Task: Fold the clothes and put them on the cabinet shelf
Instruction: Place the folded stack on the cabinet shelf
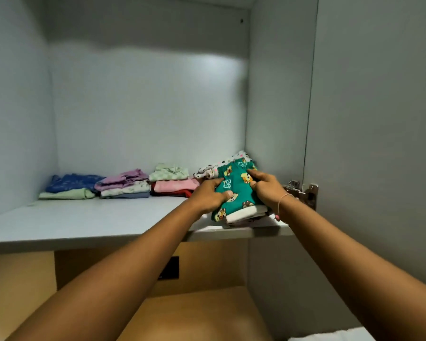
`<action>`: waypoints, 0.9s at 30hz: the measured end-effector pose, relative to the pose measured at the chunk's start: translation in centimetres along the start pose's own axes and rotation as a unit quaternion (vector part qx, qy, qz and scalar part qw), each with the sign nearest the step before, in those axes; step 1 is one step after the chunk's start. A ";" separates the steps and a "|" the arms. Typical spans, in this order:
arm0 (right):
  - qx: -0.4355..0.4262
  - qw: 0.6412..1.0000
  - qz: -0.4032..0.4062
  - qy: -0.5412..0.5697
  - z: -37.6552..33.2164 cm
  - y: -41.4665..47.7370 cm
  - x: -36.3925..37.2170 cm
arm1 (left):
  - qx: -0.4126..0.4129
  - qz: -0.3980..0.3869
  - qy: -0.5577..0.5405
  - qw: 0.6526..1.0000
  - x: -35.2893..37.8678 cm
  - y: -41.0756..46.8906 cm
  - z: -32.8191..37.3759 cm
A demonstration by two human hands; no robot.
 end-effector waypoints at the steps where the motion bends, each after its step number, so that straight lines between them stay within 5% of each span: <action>1: 0.018 0.999 0.006 -0.026 0.7 1.3 0.2 | -0.011 -0.006 0.025 1.000 0.3 0.9 -0.5; 5: 0.077 0.977 0.027 -0.198 2.6 3.4 0.6 | -0.042 -0.023 0.178 0.983 -0.3 2.5 -2.1; 9: -0.099 0.901 0.126 -0.404 -0.8 2.1 0.9 | -0.025 0.016 0.370 0.929 -5.3 0.8 -3.5; 12: -0.125 0.892 -0.019 -0.434 -0.9 2.4 3.6 | -0.022 0.018 0.465 0.885 -9.4 -1.8 -6.0; 16: -0.049 0.828 -0.146 -0.539 2.1 3.5 5.3 | -0.107 -0.004 0.412 0.905 -12.5 -3.9 -9.8; 27: 0.000 0.821 -0.120 -0.558 4.5 7.7 3.1 | -0.156 -0.054 0.441 0.882 -12.7 -2.8 -11.2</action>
Point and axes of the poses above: each hand's wrist, its own y-axis towards the middle knuckle, its own x-axis out of the palm, z = x × y, the point moved 5 cm from there along y, towards the middle knuckle, and after that the axes turned 1 degree about -x, right-handed, at the moved point
